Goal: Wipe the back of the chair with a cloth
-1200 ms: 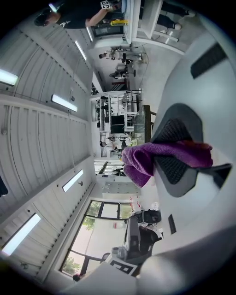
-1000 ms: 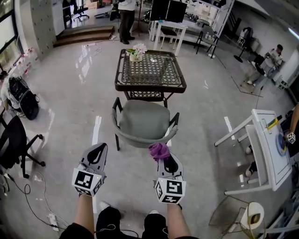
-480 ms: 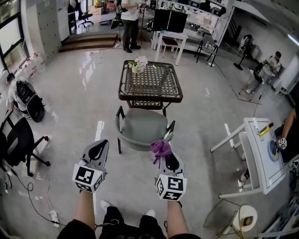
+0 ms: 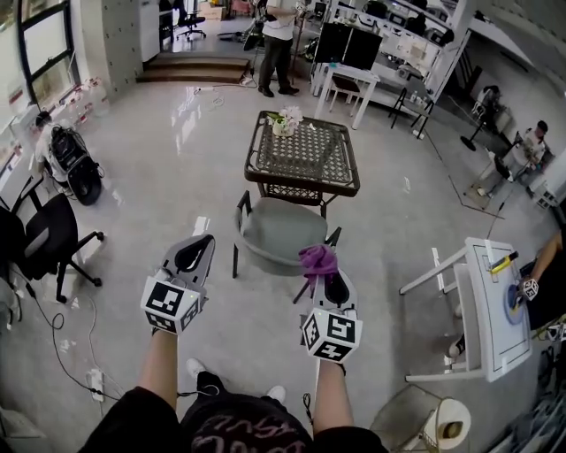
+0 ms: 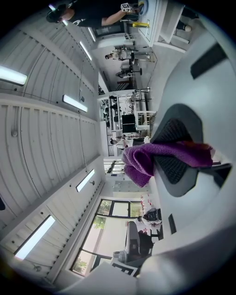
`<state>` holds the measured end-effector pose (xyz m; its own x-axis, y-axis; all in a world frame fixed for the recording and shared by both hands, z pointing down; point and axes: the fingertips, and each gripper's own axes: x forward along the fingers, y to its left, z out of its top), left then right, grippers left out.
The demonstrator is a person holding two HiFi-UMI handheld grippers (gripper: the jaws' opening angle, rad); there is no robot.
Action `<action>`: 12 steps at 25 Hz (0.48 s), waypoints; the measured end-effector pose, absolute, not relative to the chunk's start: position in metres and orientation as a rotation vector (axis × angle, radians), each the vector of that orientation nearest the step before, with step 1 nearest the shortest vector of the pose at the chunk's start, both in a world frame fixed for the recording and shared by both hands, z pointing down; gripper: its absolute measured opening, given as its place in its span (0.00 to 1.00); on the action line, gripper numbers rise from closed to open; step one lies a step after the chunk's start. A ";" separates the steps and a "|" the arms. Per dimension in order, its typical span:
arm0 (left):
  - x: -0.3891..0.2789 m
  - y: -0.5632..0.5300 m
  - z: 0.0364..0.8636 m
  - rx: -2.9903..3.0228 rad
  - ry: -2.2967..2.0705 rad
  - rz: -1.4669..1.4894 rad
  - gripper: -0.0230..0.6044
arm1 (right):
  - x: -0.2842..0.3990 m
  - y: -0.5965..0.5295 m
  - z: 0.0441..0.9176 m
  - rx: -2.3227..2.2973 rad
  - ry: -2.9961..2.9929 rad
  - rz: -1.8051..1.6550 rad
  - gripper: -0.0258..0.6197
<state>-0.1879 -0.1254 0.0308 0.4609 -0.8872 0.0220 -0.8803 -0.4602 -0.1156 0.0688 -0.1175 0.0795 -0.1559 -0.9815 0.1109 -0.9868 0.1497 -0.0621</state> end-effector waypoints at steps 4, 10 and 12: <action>-0.196 -0.123 0.023 -2.616 1.601 -0.087 0.05 | 0.066 -0.119 0.067 1.988 -2.351 0.117 0.16; -0.210 -0.119 0.018 -2.595 1.635 -0.102 0.05 | 0.058 -0.123 0.063 1.960 -2.372 0.125 0.16; -0.213 -0.118 0.016 -2.586 1.645 -0.105 0.05 | 0.054 -0.123 0.059 1.954 -2.382 0.121 0.16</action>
<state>-0.2131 -0.1180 0.0161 0.4230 -0.9060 0.0172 -0.9008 -0.4225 -0.0997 0.0543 -0.1230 0.0593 -0.1957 -0.9761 0.0944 -0.9807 0.1943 -0.0241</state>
